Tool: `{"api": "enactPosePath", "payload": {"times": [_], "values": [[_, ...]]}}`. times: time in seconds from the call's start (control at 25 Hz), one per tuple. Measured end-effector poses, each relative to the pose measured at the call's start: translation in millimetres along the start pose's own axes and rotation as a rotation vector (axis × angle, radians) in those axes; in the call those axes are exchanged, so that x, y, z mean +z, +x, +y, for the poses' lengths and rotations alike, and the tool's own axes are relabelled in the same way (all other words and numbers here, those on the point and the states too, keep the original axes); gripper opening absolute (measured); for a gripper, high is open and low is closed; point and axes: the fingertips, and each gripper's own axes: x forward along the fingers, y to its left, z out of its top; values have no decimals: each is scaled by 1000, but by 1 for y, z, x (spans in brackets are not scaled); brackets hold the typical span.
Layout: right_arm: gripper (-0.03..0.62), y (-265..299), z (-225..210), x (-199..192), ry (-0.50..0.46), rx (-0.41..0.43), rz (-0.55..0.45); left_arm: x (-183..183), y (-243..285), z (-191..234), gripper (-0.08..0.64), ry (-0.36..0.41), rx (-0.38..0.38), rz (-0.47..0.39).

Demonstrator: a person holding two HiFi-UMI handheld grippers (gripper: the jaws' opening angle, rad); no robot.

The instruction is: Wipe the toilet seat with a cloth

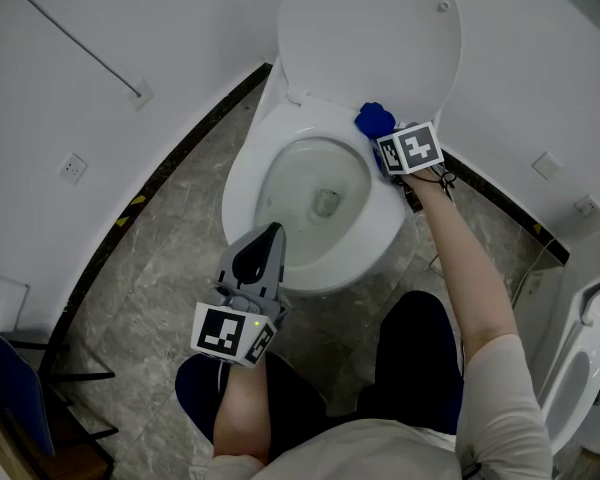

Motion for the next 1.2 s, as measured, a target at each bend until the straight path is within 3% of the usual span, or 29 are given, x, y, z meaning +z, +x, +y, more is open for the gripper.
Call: {"api": "enactPosePath", "payload": {"times": [1.2], "values": [[63,32,15,33,-7,-31,2,-2,1,15,8,-25,-1,-2]]}}
